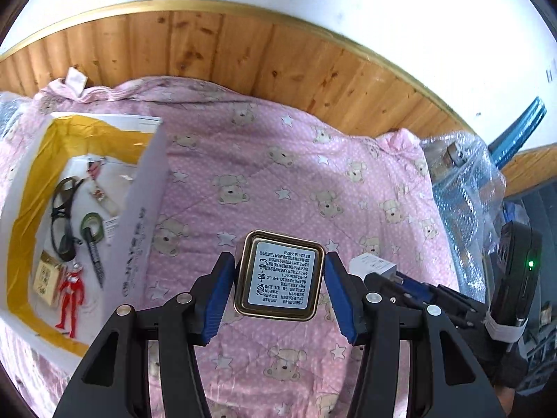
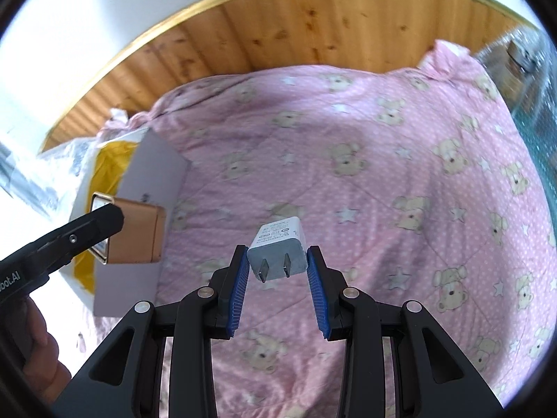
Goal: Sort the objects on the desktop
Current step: 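Lift and carry the tin and charger toward the white box with both grippers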
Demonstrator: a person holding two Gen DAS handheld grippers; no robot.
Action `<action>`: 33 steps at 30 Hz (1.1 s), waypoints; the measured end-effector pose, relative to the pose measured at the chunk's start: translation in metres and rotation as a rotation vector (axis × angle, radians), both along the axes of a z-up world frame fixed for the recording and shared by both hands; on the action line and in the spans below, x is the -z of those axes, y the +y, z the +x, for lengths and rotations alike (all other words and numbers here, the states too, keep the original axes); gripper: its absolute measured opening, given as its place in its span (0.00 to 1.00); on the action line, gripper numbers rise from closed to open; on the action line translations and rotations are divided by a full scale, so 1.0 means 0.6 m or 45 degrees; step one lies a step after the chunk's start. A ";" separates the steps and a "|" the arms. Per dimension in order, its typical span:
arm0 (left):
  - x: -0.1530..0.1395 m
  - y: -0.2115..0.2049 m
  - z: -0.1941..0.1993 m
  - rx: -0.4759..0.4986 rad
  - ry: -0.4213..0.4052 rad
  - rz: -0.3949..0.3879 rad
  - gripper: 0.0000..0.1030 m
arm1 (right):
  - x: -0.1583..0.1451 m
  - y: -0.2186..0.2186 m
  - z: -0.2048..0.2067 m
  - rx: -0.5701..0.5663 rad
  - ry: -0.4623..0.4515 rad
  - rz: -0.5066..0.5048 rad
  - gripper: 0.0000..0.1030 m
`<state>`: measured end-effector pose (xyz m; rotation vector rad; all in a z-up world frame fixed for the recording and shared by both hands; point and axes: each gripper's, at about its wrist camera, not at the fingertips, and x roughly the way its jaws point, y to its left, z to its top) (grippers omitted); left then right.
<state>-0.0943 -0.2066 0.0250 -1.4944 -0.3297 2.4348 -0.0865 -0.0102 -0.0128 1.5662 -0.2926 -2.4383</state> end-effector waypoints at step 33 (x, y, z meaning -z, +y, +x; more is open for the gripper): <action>-0.038 -0.355 0.097 -0.564 0.060 0.106 0.52 | -0.128 -0.389 0.004 -0.587 0.181 0.008 0.35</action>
